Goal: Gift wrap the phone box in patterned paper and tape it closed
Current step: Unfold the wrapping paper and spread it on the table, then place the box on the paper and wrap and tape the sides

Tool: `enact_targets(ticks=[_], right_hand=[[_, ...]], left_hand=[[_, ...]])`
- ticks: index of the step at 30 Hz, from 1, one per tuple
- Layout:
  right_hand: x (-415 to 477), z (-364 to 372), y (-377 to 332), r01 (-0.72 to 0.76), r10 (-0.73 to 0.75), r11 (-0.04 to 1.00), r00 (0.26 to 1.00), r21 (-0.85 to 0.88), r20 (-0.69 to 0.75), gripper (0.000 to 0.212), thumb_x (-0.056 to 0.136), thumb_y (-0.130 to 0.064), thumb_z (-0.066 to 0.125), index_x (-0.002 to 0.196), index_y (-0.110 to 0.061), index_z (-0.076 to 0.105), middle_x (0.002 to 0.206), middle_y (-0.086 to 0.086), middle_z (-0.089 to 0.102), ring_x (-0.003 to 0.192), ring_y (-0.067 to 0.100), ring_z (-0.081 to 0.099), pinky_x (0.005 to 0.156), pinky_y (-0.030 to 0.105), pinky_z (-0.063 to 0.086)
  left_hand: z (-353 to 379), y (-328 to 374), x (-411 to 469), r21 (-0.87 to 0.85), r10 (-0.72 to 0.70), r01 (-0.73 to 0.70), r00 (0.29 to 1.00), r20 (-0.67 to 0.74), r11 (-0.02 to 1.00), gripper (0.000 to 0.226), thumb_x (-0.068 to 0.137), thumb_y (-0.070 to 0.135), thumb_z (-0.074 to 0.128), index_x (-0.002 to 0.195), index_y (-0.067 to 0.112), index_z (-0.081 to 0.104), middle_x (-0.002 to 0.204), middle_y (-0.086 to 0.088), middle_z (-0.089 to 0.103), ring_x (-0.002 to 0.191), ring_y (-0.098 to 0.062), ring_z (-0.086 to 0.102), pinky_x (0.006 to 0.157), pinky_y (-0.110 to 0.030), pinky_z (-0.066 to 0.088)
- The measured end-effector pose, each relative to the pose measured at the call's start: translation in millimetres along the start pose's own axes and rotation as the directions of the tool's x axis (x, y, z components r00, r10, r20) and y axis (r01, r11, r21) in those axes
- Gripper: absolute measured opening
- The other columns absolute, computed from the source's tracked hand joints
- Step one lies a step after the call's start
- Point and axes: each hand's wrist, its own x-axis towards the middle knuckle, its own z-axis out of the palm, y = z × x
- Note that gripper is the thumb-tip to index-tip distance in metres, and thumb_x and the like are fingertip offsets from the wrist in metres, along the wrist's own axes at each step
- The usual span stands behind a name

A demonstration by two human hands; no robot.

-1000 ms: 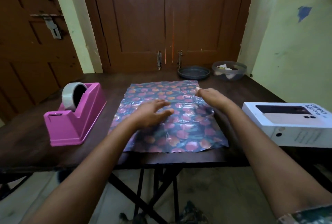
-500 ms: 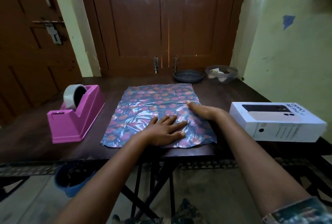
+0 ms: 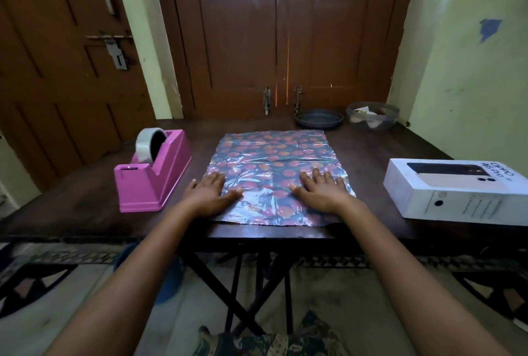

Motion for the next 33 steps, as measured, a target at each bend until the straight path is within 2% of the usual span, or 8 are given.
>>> enact_targets(ticks=[6, 10, 12, 14, 19, 24, 27, 33], right_hand=[[-5, 7, 1, 0.021, -0.027, 0.998, 0.994, -0.052, -0.107, 0.065, 0.095, -0.058, 0.020, 0.150, -0.026, 0.011, 0.158, 0.007, -0.002, 0.145, 0.027, -0.002, 0.115, 0.042, -0.001], [-9, 5, 3, 0.047, -0.049, 0.999, 0.989, -0.024, -0.139, 0.061, 0.096, -0.055, 0.022, 0.147, -0.021, 0.023, 0.157, 0.008, 0.011, 0.144, 0.026, 0.008, 0.115, 0.040, 0.007], [-14, 3, 5, 0.069, -0.070, 0.998, 0.986, -0.010, -0.155, 0.061, 0.096, -0.055, 0.024, 0.143, -0.018, 0.031, 0.154, 0.008, 0.023, 0.142, 0.024, 0.018, 0.114, 0.038, 0.015], [-24, -5, 11, 0.069, -0.062, 0.997, 0.984, 0.037, -0.168, 0.062, 0.096, -0.054, 0.027, 0.145, -0.016, 0.030, 0.153, 0.008, 0.025, 0.142, 0.022, 0.020, 0.114, 0.037, 0.018], [-62, -40, 28, 0.089, -0.039, 0.988, 0.937, 0.130, -0.347, 0.058, 0.097, -0.047, 0.034, 0.144, -0.013, 0.032, 0.152, 0.007, 0.029, 0.140, 0.020, 0.024, 0.110, 0.030, 0.020], [-101, -79, 67, 0.027, 0.073, 0.984, 0.842, 0.177, -0.534, 0.054, 0.096, -0.042, 0.041, 0.142, -0.013, 0.038, 0.149, 0.006, 0.035, 0.137, 0.019, 0.031, 0.108, 0.028, 0.026], [-121, -90, 103, -0.110, 0.206, 0.975, 0.770, 0.194, -0.603, 0.053, 0.095, -0.038, 0.044, 0.141, -0.011, 0.038, 0.148, 0.009, 0.036, 0.136, 0.023, 0.032, 0.107, 0.030, 0.028], [-150, -87, 174, -0.361, 0.504, 0.864, 0.654, 0.352, -0.564, 0.061, 0.095, -0.036, 0.045, 0.144, -0.004, 0.028, 0.152, 0.011, 0.026, 0.140, 0.025, 0.024, 0.109, 0.033, 0.023]], left_hand=[[-1, -6, -10, 0.011, -0.018, 0.019, 1.000, -0.013, 1.000, 0.078, 0.090, 0.066, 0.021, 0.151, 0.019, 0.007, 0.158, 0.001, 0.000, 0.145, -0.013, -0.001, 0.116, -0.044, -0.001], [-6, -3, -11, 0.031, -0.034, 0.034, 0.999, -0.013, 0.999, 0.079, 0.090, 0.066, 0.022, 0.151, 0.018, 0.011, 0.158, 0.000, 0.004, 0.145, -0.015, 0.003, 0.115, -0.047, 0.000], [-8, 0, -12, 0.031, -0.028, 0.030, 0.998, -0.062, 0.999, 0.076, 0.090, 0.066, 0.026, 0.146, 0.015, 0.027, 0.157, -0.003, 0.015, 0.145, -0.017, 0.011, 0.115, -0.049, 0.005], [-13, 11, -12, -0.009, -0.006, 0.004, 0.991, -0.137, 1.000, 0.069, 0.090, 0.063, 0.031, 0.139, 0.014, 0.040, 0.154, -0.004, 0.025, 0.142, -0.017, 0.020, 0.114, -0.048, 0.013], [-28, 74, -12, -0.158, 0.125, -0.169, 0.959, -0.254, 0.973, 0.064, 0.091, 0.057, 0.041, 0.139, 0.014, 0.043, 0.147, -0.007, 0.040, 0.133, -0.024, 0.039, 0.105, -0.034, 0.034], [-36, 159, -10, -0.398, 0.229, -0.326, 0.935, -0.272, 0.858, 0.059, 0.090, 0.051, 0.048, 0.134, 0.013, 0.050, 0.140, -0.009, 0.049, 0.129, -0.024, 0.045, 0.102, -0.032, 0.037], [-31, 204, -15, -0.479, 0.283, -0.382, 0.921, -0.268, 0.790, 0.058, 0.091, 0.047, 0.050, 0.134, 0.009, 0.050, 0.139, -0.010, 0.049, 0.129, -0.024, 0.044, 0.103, -0.031, 0.035], [-8, 266, -25, -0.598, 0.300, -0.338, 0.939, -0.167, 0.727, 0.073, 0.090, 0.052, 0.047, 0.145, 0.006, 0.029, 0.151, -0.011, 0.031, 0.138, -0.024, 0.031, 0.110, -0.034, 0.026]])
